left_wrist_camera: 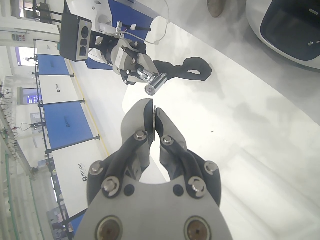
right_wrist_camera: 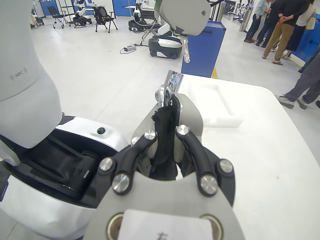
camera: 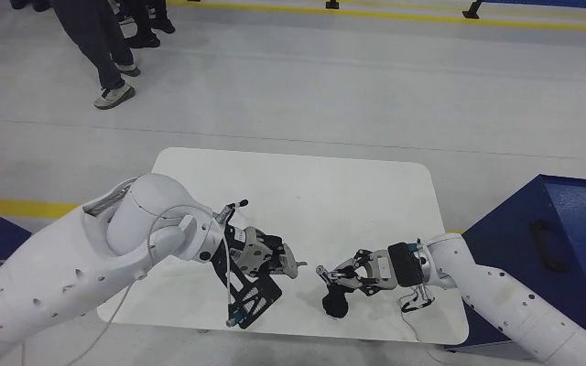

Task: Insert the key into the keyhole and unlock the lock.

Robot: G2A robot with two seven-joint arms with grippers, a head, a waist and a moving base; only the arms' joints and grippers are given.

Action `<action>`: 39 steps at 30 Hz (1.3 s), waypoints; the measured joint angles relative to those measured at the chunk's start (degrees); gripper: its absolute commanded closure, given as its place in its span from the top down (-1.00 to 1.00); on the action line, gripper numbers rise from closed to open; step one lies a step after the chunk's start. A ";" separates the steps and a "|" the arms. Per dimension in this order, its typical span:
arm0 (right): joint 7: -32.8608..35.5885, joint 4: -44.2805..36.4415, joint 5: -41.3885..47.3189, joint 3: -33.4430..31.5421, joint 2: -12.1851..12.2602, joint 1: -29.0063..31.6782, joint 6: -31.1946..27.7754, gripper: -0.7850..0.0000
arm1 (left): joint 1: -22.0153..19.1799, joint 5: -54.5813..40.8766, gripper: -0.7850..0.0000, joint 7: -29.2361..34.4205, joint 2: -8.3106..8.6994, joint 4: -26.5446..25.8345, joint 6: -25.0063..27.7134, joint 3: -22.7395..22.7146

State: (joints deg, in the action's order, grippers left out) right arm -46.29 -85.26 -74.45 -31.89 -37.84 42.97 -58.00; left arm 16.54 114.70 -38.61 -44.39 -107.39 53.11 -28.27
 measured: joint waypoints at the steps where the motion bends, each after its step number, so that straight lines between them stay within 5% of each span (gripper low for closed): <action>1: 0.00 -0.01 -0.03 -0.03 -0.01 0.03 0.00 -1.00 | 0.02 -0.03 -1.00 -0.01 0.01 -0.02 0.00 -0.02; 9: 4.69 -1.72 1.93 -0.98 -0.28 1.42 0.63 -1.00 | 0.87 3.93 -1.00 4.68 0.54 -2.76 -0.89 -0.92; 15: 7.10 -2.80 3.36 -2.29 -0.56 2.47 -0.01 -1.00 | -0.91 9.59 -1.00 -1.57 1.06 -6.16 -0.52 -0.58; 27: 6.57 -4.46 0.99 -4.64 -0.61 4.85 0.00 -1.00 | -3.82 11.96 -1.00 -14.65 -0.27 -0.41 -2.17 3.01; 39: 5.53 -6.41 -3.71 -7.52 -0.57 7.48 0.75 -1.00 | -7.10 9.56 -1.00 -17.75 -2.22 4.38 -5.19 7.83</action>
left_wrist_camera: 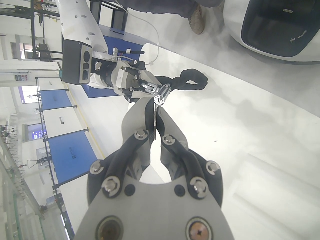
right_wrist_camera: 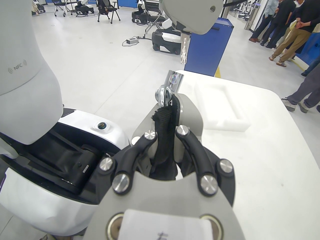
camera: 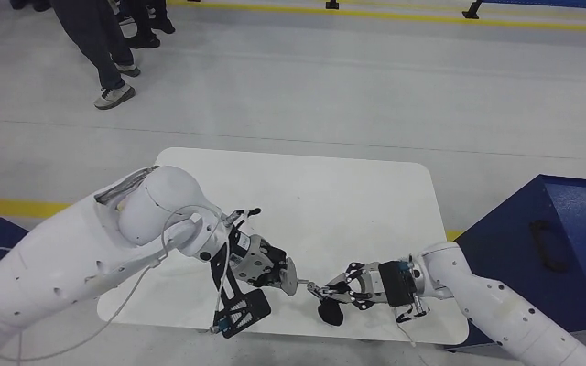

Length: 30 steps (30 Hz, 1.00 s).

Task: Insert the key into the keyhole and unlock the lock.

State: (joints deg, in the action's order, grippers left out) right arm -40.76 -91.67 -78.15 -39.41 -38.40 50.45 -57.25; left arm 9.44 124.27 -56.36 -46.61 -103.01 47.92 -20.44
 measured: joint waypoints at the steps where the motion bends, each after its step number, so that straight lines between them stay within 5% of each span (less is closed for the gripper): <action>1: -0.03 -0.07 -0.28 -0.26 0.02 0.21 0.10 -1.00 | -0.23 -0.06 -1.00 -0.09 -0.13 0.13 -0.09 0.33; 16: 1.10 -2.79 -5.37 -3.93 0.04 2.93 2.94 -1.00 | -4.59 -2.10 -1.00 0.12 -1.83 2.14 0.13 5.84; 30: 1.18 -3.86 -7.21 -6.02 -0.36 5.07 3.90 -1.00 | -8.63 -4.69 -1.00 -0.87 -1.77 3.81 -0.87 10.47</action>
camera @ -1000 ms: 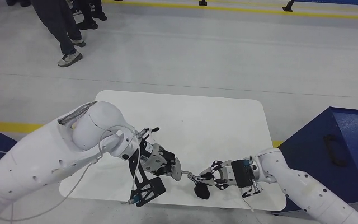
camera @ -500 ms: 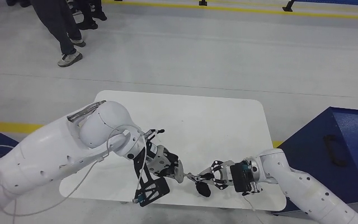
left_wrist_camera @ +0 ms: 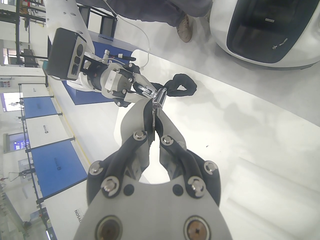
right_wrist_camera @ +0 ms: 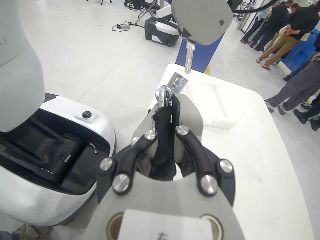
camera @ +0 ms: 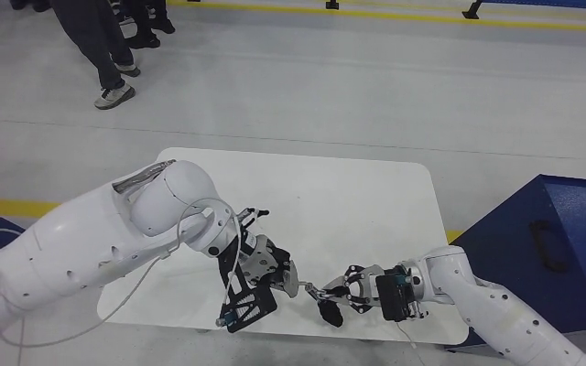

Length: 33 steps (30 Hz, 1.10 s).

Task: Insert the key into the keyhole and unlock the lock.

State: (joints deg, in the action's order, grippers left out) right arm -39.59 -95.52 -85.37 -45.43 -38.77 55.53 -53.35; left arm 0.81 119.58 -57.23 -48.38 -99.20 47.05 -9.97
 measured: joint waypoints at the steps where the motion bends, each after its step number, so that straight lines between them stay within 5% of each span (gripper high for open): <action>1: 0.03 -0.03 -0.23 -0.09 -0.04 0.07 0.10 -1.00 | -0.15 -0.07 -1.00 -0.16 0.05 0.01 -0.16 0.18; 33: -6.95 -1.48 -11.89 -3.86 -0.15 3.15 3.33 -1.00 | 1.82 -2.38 -1.00 2.43 -1.94 0.50 2.44 0.23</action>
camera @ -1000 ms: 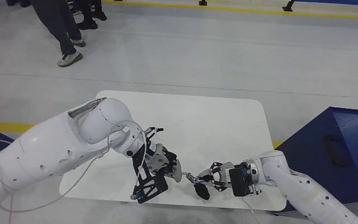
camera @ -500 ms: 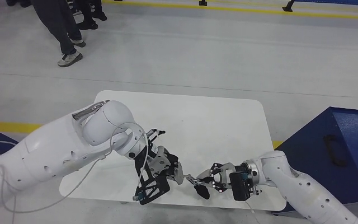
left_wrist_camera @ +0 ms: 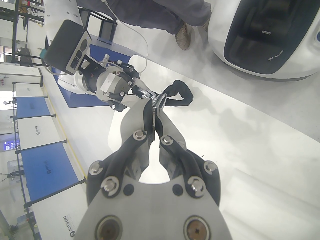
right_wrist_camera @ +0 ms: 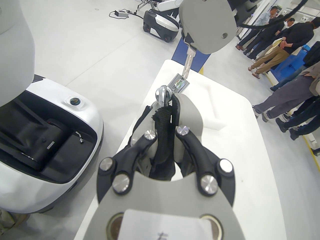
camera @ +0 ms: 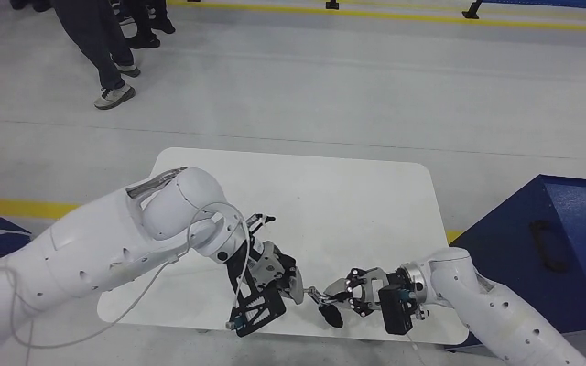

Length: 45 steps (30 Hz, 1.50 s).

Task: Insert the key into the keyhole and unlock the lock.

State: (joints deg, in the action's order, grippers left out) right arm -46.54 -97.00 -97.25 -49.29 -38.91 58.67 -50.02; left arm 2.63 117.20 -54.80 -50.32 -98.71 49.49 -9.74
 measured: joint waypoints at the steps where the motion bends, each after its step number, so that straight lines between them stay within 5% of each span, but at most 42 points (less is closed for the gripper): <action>1: -0.24 -0.05 -0.36 -0.08 0.02 0.12 0.17 -1.00 | 0.04 -0.13 -1.00 0.15 -0.04 0.06 0.14 0.00; 10: -1.80 0.29 -2.19 -1.20 0.20 1.27 1.28 -1.00 | -0.32 -0.95 -1.00 1.00 -0.46 0.29 0.99 0.00; 18: 4.77 0.81 3.46 -2.51 -0.39 2.16 2.43 -1.00 | -0.35 -1.80 -1.00 -0.15 0.43 -2.70 -0.15 0.00; 45: -6.52 0.16 -9.35 -2.72 -0.14 3.45 5.62 -1.00 | 2.09 0.05 -1.00 1.67 -1.91 0.66 1.67 0.00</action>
State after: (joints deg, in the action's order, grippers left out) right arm -53.05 -96.84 -106.60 -52.01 -39.06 62.13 -44.41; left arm 4.72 117.25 -53.13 -52.23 -98.05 51.16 -9.74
